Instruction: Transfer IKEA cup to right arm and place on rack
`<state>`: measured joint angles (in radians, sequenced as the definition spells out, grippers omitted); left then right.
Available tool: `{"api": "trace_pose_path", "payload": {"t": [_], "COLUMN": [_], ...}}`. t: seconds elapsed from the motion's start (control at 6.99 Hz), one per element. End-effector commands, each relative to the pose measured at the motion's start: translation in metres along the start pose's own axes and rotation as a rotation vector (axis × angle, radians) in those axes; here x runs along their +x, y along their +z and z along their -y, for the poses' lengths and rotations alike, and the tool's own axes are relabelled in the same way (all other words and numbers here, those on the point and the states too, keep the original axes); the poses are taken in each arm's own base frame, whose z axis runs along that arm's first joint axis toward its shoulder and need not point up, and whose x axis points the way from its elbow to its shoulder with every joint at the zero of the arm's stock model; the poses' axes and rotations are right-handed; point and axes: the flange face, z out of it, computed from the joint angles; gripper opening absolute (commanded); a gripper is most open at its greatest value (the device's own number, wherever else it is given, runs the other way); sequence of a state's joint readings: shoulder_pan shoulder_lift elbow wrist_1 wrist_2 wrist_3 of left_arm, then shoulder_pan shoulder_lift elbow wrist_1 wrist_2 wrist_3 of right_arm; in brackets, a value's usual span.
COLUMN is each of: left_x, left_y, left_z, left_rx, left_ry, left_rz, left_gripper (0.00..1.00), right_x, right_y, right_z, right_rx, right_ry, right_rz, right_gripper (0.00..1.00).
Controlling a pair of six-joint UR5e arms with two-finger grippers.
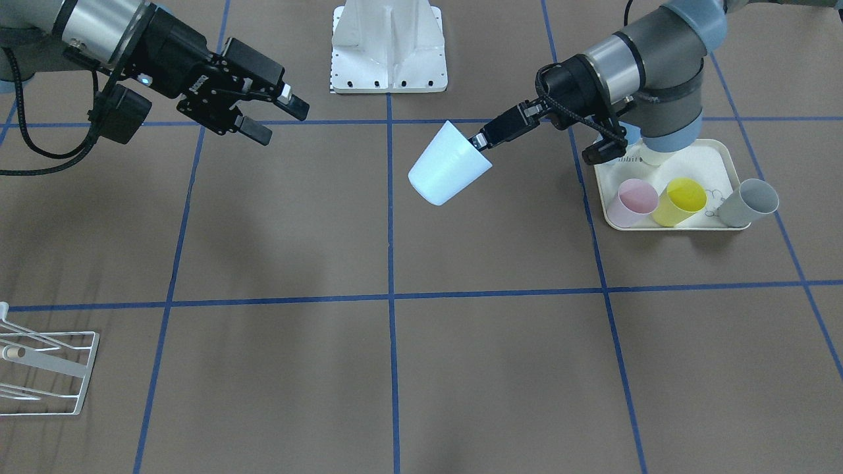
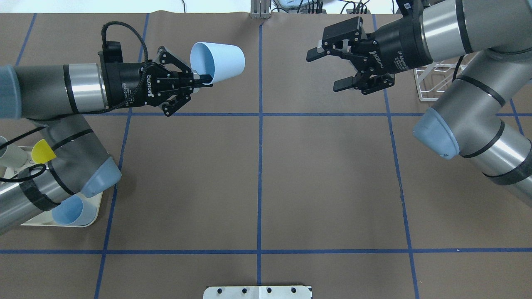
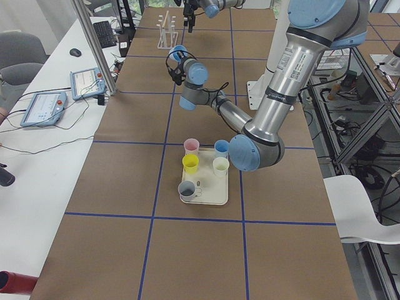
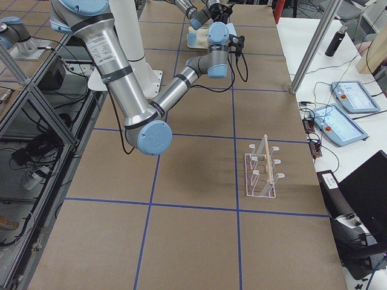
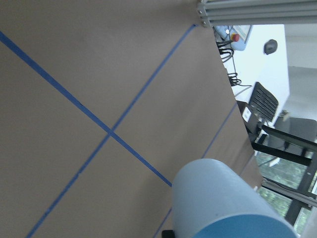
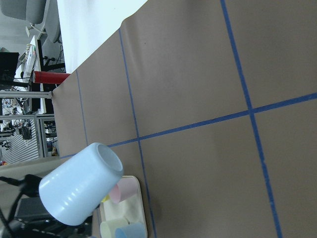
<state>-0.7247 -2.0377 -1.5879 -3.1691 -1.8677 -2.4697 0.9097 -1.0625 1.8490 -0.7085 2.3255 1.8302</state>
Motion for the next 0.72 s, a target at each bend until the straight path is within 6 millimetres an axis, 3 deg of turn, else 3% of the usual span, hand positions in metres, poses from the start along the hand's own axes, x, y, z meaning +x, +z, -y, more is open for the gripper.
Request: {"api": "trace_pose_path", "payload": {"t": [0.0, 0.14, 0.57], "left_x": [-0.024, -0.029, -0.033], "left_y": [0.014, 0.016, 0.02], "left_z": [-0.018, -0.025, -0.044], "left_rx": [-0.065, -0.078, -0.129], "left_ry": [-0.062, -0.072, -0.155], "left_rz": [-0.183, -0.217, -0.317], "left_gripper": [0.0, 0.0, 0.0], "right_x": [-0.014, -0.01, 0.008], "right_y": [0.033, 0.043, 0.061], "right_z": [-0.036, -0.043, -0.04], "right_rx": [0.015, 0.011, 0.004], "right_ry": [0.119, 0.184, 0.311], "right_rz": [0.176, 0.262, 0.396], "right_gripper": [0.99, 0.99, 0.99]}}
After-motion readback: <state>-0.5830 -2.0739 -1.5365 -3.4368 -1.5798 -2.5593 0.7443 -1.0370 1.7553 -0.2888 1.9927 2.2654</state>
